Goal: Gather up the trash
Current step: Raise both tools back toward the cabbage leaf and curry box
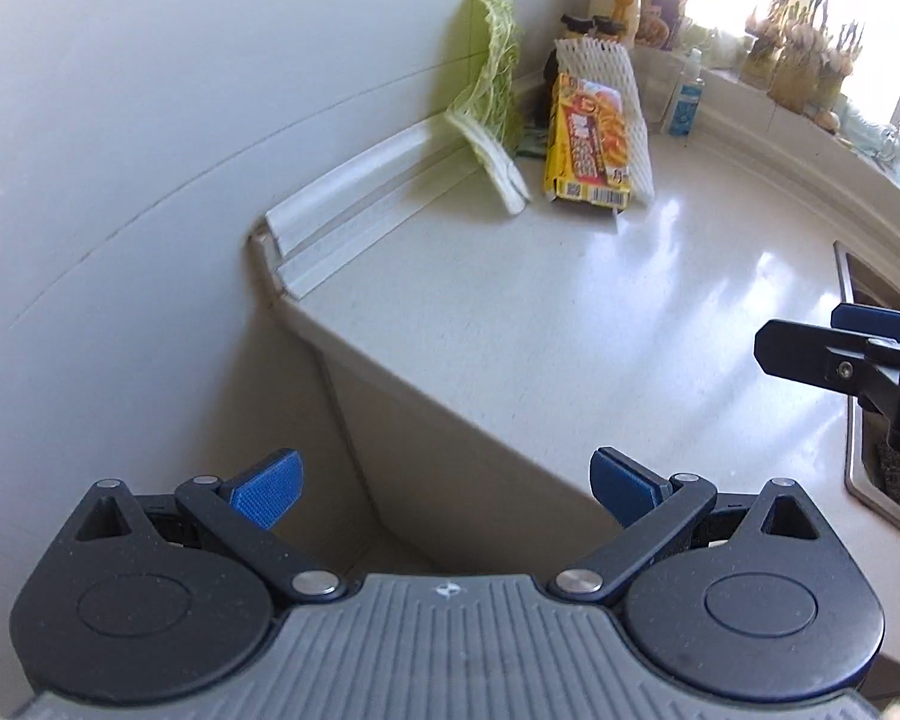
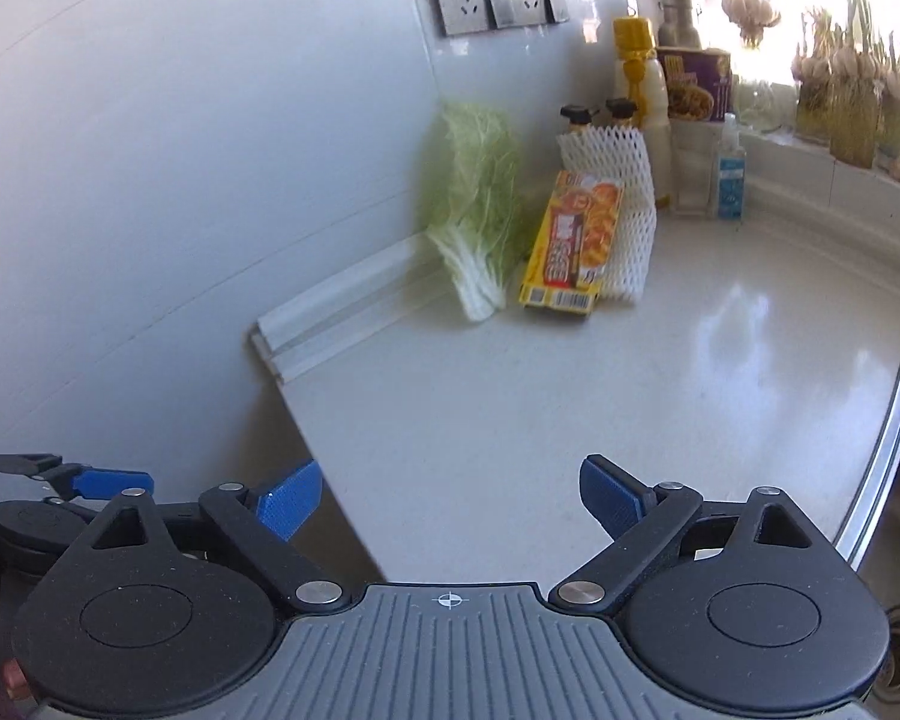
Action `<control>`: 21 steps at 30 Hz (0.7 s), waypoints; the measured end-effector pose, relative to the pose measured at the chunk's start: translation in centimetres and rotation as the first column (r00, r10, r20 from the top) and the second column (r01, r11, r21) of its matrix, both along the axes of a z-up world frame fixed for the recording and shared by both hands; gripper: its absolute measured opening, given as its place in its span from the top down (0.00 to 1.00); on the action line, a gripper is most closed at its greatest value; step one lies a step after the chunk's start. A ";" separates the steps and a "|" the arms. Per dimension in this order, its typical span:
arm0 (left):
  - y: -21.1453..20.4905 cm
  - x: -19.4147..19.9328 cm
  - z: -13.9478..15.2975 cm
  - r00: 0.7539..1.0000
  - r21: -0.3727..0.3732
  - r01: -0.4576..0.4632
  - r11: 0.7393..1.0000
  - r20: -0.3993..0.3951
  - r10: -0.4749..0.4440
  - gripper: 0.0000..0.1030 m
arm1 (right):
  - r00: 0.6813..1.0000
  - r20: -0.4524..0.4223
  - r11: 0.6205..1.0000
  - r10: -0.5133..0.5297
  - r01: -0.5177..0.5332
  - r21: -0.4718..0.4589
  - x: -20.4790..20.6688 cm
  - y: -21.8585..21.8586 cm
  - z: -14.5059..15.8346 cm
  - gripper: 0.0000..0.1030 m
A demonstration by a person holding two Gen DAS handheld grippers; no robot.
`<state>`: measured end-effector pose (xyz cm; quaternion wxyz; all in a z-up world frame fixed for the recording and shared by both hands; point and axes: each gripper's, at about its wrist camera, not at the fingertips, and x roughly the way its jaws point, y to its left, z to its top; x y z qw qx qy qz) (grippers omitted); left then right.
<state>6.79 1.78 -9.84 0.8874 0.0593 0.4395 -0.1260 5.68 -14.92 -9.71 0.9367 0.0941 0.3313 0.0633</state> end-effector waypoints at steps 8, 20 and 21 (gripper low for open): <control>-4.3 4.9 0.4 0.992 -0.011 0.030 0.999 0.124 -0.028 0.01 | 0.998 0.059 0.999 -0.039 0.039 -0.010 6.1 -5.5 0.1 0.07; -6.1 13.2 -2.3 0.972 -0.159 -0.029 0.987 0.224 0.065 0.08 | 0.994 0.096 0.998 -0.047 0.042 0.051 15.7 -9.5 -3.4 0.07; -6.0 13.7 -2.7 0.970 -0.174 -0.038 0.984 0.229 0.078 0.09 | 0.994 0.095 0.997 -0.045 0.039 0.063 16.7 -9.5 -3.7 0.07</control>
